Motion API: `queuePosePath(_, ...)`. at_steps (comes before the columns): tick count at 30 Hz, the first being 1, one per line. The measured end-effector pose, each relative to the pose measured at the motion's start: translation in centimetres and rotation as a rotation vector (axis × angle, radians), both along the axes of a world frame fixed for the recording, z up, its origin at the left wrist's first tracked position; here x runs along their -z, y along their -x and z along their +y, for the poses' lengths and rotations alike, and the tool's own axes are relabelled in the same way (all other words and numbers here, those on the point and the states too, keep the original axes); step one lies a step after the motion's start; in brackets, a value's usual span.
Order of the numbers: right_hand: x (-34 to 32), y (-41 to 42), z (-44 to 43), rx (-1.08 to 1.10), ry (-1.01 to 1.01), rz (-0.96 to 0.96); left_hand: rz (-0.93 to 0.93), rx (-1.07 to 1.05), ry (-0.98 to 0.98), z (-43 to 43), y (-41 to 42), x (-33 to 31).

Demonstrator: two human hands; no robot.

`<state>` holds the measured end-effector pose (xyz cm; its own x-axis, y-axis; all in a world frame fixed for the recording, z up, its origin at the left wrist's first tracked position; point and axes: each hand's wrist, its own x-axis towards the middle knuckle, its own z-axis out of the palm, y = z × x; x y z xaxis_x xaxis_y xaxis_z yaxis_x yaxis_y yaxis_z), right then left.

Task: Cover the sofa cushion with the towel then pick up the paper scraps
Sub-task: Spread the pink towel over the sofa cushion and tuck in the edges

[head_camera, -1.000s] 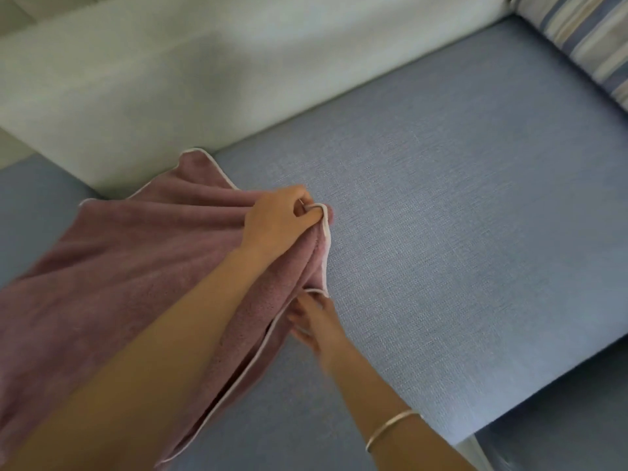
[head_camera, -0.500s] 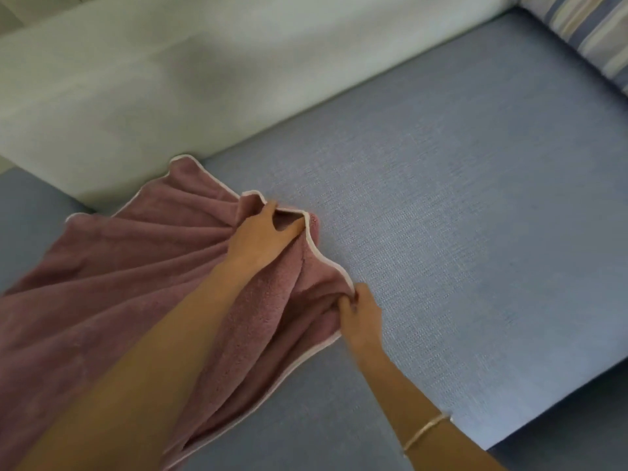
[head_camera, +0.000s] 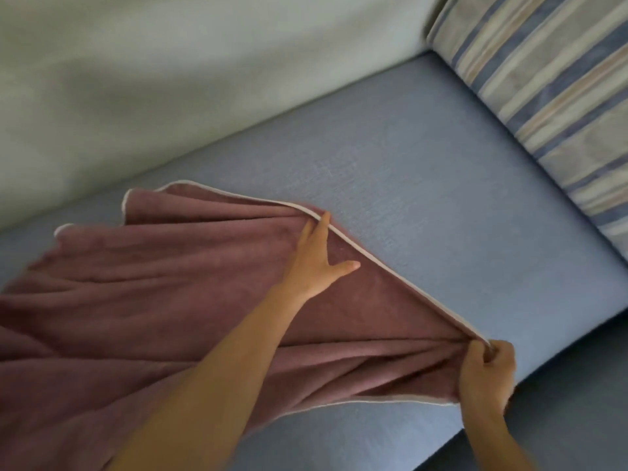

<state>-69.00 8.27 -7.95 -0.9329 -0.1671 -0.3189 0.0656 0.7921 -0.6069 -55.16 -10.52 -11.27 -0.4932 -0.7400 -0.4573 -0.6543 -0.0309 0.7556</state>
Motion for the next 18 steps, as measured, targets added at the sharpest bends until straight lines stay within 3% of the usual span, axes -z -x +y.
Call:
queuePosePath(4, -0.9, 4.4, 2.1, 0.191, -0.098, 0.132, 0.157, 0.146, 0.008, 2.0, 7.4, -1.3)
queuePosePath(6, -0.9, 5.8, 2.0, 0.133, -0.209, 0.087, 0.169, 0.209, -0.006, 2.3, 9.3, -1.5)
queuePosePath(10, 0.6, 5.6, -2.2, -0.303, -0.338, 0.074, -0.012, 0.278, 0.211, 0.4, 7.1, 0.0)
queuePosePath(14, 2.8, 1.3, -10.5, -0.785, -0.181, 0.081, -0.220, 0.179, 0.332, -2.9, 1.4, 1.8)
queuePosePath(18, 5.0, -1.8, -16.2, -1.052, -0.278, 0.076, -0.402, 0.301, 0.483, -5.4, -2.6, 2.8)
